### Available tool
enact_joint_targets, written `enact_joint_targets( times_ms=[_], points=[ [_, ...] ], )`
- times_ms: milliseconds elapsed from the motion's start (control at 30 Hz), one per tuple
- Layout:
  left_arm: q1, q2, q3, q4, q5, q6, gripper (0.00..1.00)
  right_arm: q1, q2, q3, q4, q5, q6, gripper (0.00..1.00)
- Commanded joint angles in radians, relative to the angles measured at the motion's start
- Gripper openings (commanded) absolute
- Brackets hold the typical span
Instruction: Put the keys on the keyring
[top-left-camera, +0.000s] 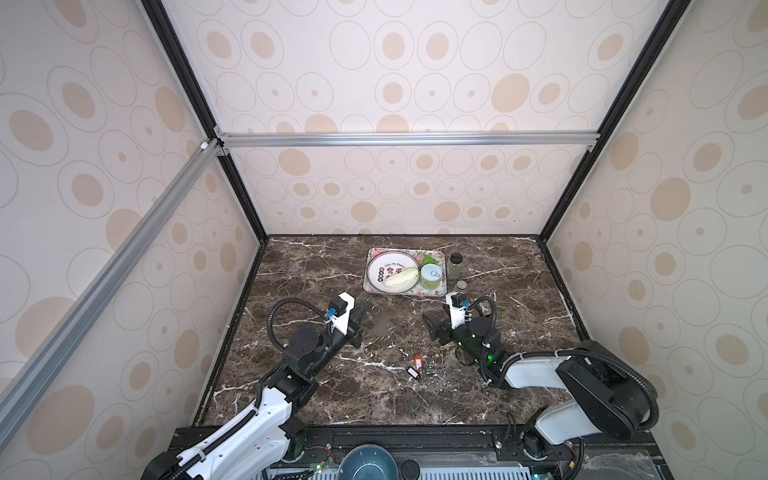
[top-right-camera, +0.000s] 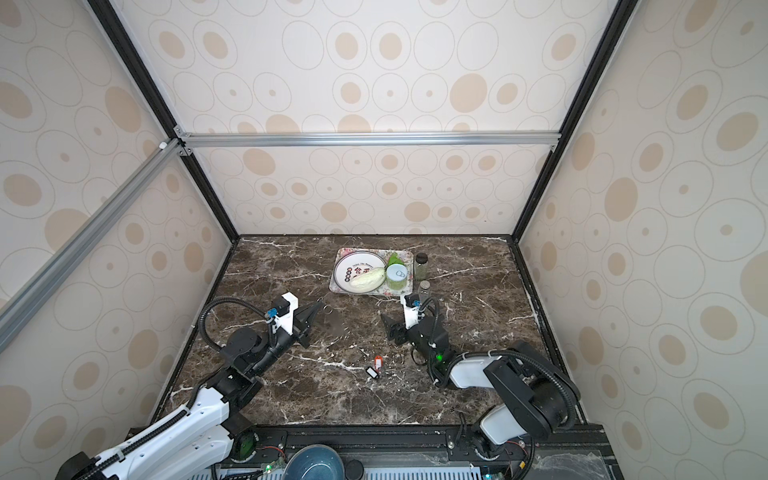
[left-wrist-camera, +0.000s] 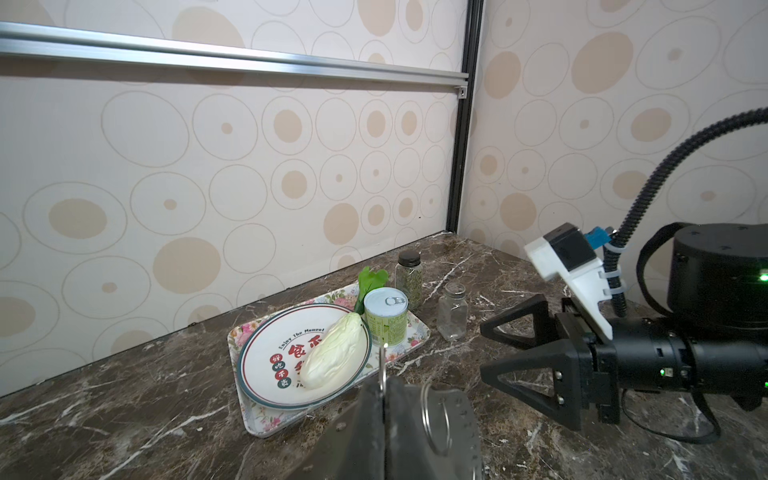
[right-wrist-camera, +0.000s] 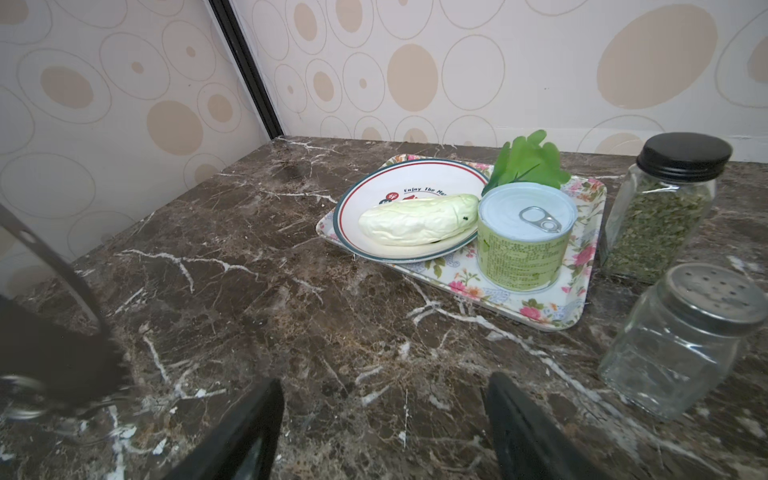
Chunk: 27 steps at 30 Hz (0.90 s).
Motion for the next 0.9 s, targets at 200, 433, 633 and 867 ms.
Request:
enact_joint_targets(
  times_ms=[200, 433, 633, 867],
  points=[
    [-0.01, -0.002, -0.03, 0.137, 0.013, 0.052, 0.0, -0.004, 0.034, -0.02, 0.097, 0.004, 0.004, 0.78],
    [-0.01, 0.006, -0.03, 0.137, 0.01, 0.055, 0.0, 0.0, 0.094, 0.016, 0.121, -0.034, 0.027, 0.75],
    [-0.01, 0.01, -0.04, 0.128, -0.033, 0.057, 0.0, 0.008, 0.096, 0.044, 0.052, 0.013, -0.013, 0.71],
    [-0.011, 0.023, -0.053, 0.17, 0.001, 0.046, 0.0, 0.102, -0.216, 0.094, -0.368, 0.109, 0.069, 0.68]
  ],
)
